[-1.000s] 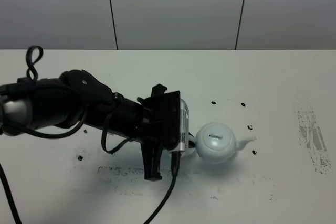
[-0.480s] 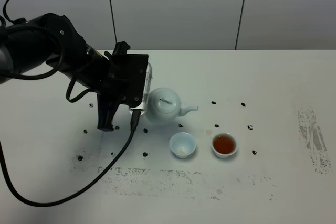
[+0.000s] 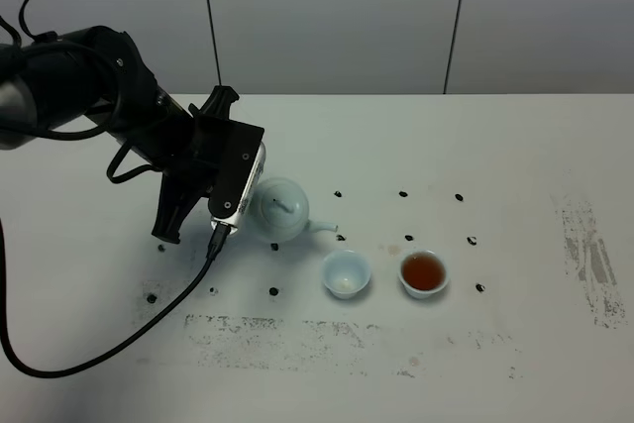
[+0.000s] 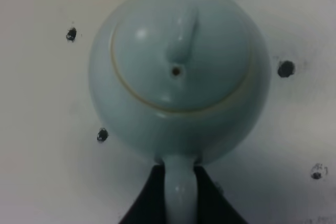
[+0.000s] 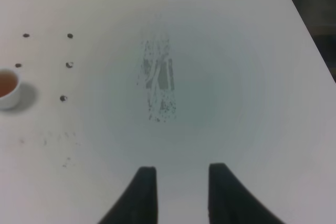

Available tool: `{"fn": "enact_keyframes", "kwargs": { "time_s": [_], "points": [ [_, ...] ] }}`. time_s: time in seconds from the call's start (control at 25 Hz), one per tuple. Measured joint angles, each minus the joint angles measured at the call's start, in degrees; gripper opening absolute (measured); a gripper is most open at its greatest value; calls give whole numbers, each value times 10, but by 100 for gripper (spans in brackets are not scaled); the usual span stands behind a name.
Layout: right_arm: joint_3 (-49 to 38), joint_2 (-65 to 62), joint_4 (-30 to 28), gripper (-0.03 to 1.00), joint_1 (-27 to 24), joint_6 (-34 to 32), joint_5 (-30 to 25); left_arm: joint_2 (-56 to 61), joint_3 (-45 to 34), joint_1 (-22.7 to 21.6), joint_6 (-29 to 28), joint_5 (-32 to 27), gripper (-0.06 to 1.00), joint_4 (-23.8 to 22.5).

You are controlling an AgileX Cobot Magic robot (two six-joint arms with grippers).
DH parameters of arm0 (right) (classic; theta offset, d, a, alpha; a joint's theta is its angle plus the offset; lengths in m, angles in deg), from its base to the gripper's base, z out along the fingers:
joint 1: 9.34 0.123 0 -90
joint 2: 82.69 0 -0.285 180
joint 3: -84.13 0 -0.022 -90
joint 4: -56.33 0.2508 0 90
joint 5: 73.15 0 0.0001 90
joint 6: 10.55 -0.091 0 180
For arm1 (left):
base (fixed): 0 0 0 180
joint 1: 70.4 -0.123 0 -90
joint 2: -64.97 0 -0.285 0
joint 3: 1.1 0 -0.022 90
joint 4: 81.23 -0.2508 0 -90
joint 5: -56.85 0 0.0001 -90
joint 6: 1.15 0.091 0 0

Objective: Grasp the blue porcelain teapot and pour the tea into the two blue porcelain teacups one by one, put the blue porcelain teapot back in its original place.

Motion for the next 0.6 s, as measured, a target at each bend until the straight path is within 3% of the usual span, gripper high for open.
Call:
{"fn": "enact_keyframes", "kwargs": {
  "time_s": [0.2,0.6],
  "points": [
    [0,0,0,23,0,0,0,-1,0,11,39,1,7,-17],
    [0,0,0,23,0,0,0,-1,0,42,46,16,7,-64]
  ]
}}
